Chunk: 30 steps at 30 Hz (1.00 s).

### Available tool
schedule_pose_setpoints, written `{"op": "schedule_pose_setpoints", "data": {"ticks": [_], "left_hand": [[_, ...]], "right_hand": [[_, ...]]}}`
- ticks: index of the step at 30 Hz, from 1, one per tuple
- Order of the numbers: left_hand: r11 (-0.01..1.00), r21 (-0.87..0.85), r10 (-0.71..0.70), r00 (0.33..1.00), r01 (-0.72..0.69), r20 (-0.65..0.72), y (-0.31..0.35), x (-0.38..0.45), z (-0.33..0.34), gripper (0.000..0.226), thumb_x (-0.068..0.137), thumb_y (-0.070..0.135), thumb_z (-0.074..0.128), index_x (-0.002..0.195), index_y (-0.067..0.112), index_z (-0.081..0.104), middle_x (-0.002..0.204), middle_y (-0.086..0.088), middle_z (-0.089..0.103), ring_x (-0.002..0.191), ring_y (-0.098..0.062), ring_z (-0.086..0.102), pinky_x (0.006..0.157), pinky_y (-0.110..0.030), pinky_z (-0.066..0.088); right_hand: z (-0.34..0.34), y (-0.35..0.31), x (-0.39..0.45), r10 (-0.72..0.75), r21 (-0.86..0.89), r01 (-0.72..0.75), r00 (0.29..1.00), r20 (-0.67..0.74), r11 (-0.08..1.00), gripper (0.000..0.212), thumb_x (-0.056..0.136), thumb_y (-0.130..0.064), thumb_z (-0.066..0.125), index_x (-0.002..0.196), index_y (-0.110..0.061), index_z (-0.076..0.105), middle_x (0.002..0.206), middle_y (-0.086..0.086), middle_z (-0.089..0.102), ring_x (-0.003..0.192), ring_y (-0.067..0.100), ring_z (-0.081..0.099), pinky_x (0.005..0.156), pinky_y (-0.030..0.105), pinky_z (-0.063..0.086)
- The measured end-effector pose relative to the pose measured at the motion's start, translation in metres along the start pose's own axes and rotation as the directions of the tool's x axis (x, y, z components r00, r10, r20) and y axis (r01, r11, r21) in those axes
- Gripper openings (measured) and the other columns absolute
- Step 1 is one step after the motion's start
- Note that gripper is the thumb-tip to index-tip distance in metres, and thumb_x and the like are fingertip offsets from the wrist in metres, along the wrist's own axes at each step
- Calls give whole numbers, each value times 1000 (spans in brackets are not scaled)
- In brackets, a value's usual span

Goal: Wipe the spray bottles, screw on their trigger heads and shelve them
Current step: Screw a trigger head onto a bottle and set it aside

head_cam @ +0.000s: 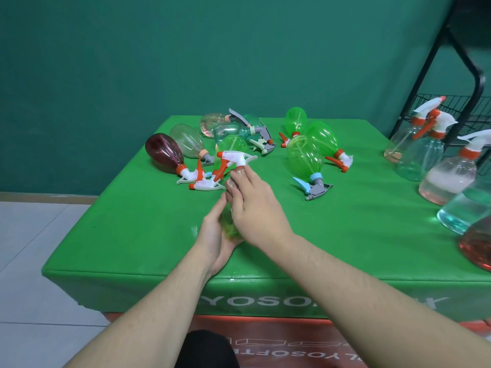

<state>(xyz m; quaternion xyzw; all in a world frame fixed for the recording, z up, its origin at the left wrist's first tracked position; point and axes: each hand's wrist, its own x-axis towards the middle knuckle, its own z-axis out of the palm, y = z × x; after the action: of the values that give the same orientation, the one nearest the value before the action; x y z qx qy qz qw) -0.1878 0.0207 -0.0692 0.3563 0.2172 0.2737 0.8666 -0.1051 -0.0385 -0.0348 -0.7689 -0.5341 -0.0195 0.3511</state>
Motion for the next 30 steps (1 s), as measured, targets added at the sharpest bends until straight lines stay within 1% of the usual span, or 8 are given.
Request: {"op": "schedule_pose_setpoints", "data": {"ticks": [3, 6, 9, 12, 14, 22, 25, 30], "left_hand": [[1000, -17, 18, 1000, -18, -4, 1, -1, 1, 40, 110, 37, 39, 128, 18, 69, 125, -5, 74, 112, -17, 72, 88, -34, 61], [999, -23, 35, 999, -36, -38, -1, 3, 0, 41, 110, 36, 40, 129, 13, 69, 125, -6, 74, 114, -15, 71, 94, -29, 59], [999, 30, 30, 996, -28, -83, -3, 4, 2, 46, 106, 48, 43, 123, 16, 73, 126, -6, 73, 112, -15, 71, 96, -32, 56], [995, 95, 3, 994, 8, -108, -3, 4, 1, 51, 100, 58, 47, 121, 18, 72, 121, -7, 74, 102, -17, 72, 78, -34, 60], [998, 67, -5, 994, 12, -112, -3, 5, -1, 63, 93, 60, 57, 135, 13, 63, 121, -11, 74, 103, -23, 74, 72, -34, 63], [999, 46, 26, 996, -22, -89, -5, 8, -4, 119, 57, 68, 90, 151, 13, 43, 134, -22, 66, 121, -37, 66, 88, -44, 62], [999, 34, 30, 998, -28, -62, -8, 9, -6, 113, 60, 64, 90, 150, 11, 46, 134, -23, 66, 125, -39, 64, 95, -47, 60], [998, 52, 28, 999, -27, -30, -6, 5, -2, 68, 83, 53, 65, 137, 10, 62, 124, -16, 73, 104, -26, 73, 79, -36, 64]], "right_hand": [[9, 5, -14, -131, -59, 126, 987, -89, 990, 49, 105, -31, 30, 141, -7, 54, 151, 16, 45, 145, 29, 34, 122, 42, 24], [11, 14, -25, -181, -47, 179, 981, -63, 983, 47, 106, -28, 30, 142, -10, 52, 154, 13, 41, 149, 28, 27, 122, 46, 23], [12, 19, -37, -180, -20, 179, 984, -21, 984, 46, 106, -35, 27, 145, -23, 50, 162, 1, 30, 154, 26, 16, 123, 50, 23], [13, 22, -50, -213, -9, 213, 977, -16, 977, 43, 106, -33, 33, 144, -26, 51, 164, -1, 29, 155, 26, 13, 121, 52, 25], [13, 26, -58, -250, 5, 250, 968, -17, 968, 42, 103, -27, 37, 143, -26, 51, 163, 0, 31, 155, 27, 14, 121, 53, 25], [12, 38, -70, -271, 50, 275, 960, -76, 960, 41, 101, -20, 47, 142, -24, 55, 162, 0, 33, 155, 24, 13, 121, 52, 26], [13, 37, -72, -257, 69, 264, 962, -96, 962, 40, 103, -22, 45, 142, -23, 56, 163, -1, 31, 156, 23, 10, 124, 49, 23], [11, 35, -63, -273, 50, 277, 959, -79, 960, 39, 104, -21, 44, 142, -21, 54, 164, 0, 29, 156, 25, 8, 126, 44, 18]]}}
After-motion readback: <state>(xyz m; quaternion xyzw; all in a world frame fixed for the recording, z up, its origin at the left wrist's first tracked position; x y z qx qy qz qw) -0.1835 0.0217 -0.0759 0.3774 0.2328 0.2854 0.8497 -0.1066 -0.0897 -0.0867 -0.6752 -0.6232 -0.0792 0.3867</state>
